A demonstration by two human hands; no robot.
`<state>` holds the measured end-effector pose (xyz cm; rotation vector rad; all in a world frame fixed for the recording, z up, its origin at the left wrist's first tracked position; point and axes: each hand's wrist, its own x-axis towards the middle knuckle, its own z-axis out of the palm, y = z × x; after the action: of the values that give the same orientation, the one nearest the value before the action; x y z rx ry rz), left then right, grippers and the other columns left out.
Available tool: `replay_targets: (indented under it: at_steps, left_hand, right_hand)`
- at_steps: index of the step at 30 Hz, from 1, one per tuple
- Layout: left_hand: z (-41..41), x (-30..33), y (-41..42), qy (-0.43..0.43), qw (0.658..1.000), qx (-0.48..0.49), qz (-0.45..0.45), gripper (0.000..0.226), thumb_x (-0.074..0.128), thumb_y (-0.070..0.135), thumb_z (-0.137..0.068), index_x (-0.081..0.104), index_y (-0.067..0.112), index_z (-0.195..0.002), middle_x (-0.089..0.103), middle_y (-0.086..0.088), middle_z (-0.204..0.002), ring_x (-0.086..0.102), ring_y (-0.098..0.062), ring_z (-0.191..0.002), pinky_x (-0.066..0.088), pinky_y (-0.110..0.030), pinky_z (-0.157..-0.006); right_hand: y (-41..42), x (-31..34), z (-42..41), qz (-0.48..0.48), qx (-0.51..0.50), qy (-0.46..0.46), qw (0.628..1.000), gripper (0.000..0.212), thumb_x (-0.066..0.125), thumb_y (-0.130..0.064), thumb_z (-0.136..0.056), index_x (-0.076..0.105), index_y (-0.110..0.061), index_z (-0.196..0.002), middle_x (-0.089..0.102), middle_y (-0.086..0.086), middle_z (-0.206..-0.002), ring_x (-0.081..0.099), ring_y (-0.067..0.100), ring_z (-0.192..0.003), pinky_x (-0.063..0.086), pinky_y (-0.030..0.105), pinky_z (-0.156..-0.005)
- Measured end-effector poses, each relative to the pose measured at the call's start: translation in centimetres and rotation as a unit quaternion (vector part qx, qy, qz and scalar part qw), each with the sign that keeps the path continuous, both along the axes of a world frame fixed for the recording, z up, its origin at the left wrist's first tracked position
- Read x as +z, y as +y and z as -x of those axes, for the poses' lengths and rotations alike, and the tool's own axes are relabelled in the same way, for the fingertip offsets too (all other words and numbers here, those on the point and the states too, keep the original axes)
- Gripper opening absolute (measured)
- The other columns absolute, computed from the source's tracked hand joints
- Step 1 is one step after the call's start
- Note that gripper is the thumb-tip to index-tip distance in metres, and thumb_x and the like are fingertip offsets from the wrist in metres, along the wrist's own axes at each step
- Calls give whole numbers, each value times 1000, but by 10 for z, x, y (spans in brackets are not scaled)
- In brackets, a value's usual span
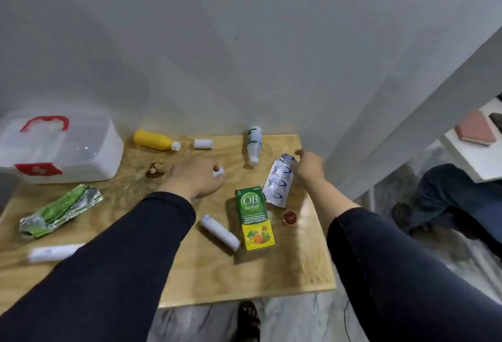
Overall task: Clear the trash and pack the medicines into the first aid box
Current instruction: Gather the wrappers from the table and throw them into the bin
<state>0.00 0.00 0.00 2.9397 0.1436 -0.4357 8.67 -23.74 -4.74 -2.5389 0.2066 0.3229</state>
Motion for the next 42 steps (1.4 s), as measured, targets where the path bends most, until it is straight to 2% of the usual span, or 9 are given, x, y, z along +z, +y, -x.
replay_targets:
  at_steps: [10, 16, 18, 22, 29, 32, 35, 39, 42]
  left_hand:
    - [-11, 2, -5, 22, 999, 49, -4, 35, 44, 46, -93, 65, 24, -111, 66, -2, -116, 59, -26, -105, 41, -30, -72]
    - [8, 33, 10, 4, 996, 91, 16, 34, 42, 39, -93, 66, 21, -110, 66, -2, -111, 62, -26, -95, 51, -33, -77]
    - [24, 40, 25, -10, 993, 114, 26, 31, 42, 38, -92, 66, 23, -105, 67, -1, -105, 63, -25, -91, 53, -36, -80]
    - [61, 45, 67, -18, 987, 157, 0, 25, 48, 35, -91, 66, 25, -106, 67, 0, -109, 61, -26, -103, 47, -32, -80]
    - [114, 19, 151, -6, 972, 236, 9, 23, 54, 26, -88, 64, 17, -107, 67, -7, -105, 63, -30, -96, 55, -41, -84]
    - [128, 2, 184, 3, 971, 238, 2, 33, 58, 20, -85, 61, 20, -117, 63, -4, -118, 62, -30, -106, 53, -39, -85]
    - [132, -19, 212, 19, 977, 214, 5, 38, 62, 21, -87, 57, 19, -125, 57, -2, -127, 59, -29, -113, 52, -40, -88]
    - [132, -38, 234, 28, 988, 151, -30, 30, 59, 23, -91, 60, 19, -121, 60, -5, -125, 62, -30, -111, 52, -40, -86]
    - [133, -47, 246, 1, 994, 89, -63, 28, 56, 13, -93, 61, 19, -120, 59, -5, -124, 61, -30, -109, 50, -41, -83]
  right_hand:
    - [2, 5, -31, -80, -20, -15, 996, 23, 57, -6, -89, 68, -3, -109, 66, 13, -96, 60, 28, -90, 43, 27, -73]
    - [51, 72, -32, -123, 93, -102, 983, 24, 53, -4, -88, 73, -10, -99, 70, 12, -113, 63, 29, -105, 43, 24, -77]
    - [80, 93, -22, -136, 146, -115, 973, 26, 51, -2, -86, 74, -9, -96, 71, 11, -111, 64, 26, -104, 42, 12, -68]
    - [142, 115, 13, -172, 235, -107, 951, 32, 41, 6, -87, 71, 5, -96, 72, 22, -103, 63, 22, -75, 41, 11, -50]
    - [243, 104, 66, -127, 334, -91, 930, 33, 42, 4, -87, 74, -1, -93, 74, 17, -99, 58, 22, -78, 36, 25, -59]
    - [274, 91, 81, -108, 319, -69, 939, 33, 42, 2, -87, 74, -3, -96, 73, 18, -101, 63, 36, -92, 42, 31, -66]
    - [298, 77, 92, -92, 286, -59, 952, 32, 43, -2, -89, 74, -6, -98, 72, 17, -102, 63, 33, -98, 48, 32, -77]
    - [319, 65, 104, -93, 252, -48, 962, 34, 43, 0, -90, 75, -6, -98, 71, 6, -94, 58, 19, -82, 40, 7, -54]
    - [328, 54, 114, -104, 224, -46, 968, 32, 44, 1, -90, 75, -5, -99, 74, 10, -99, 63, 20, -87, 36, -4, -51]
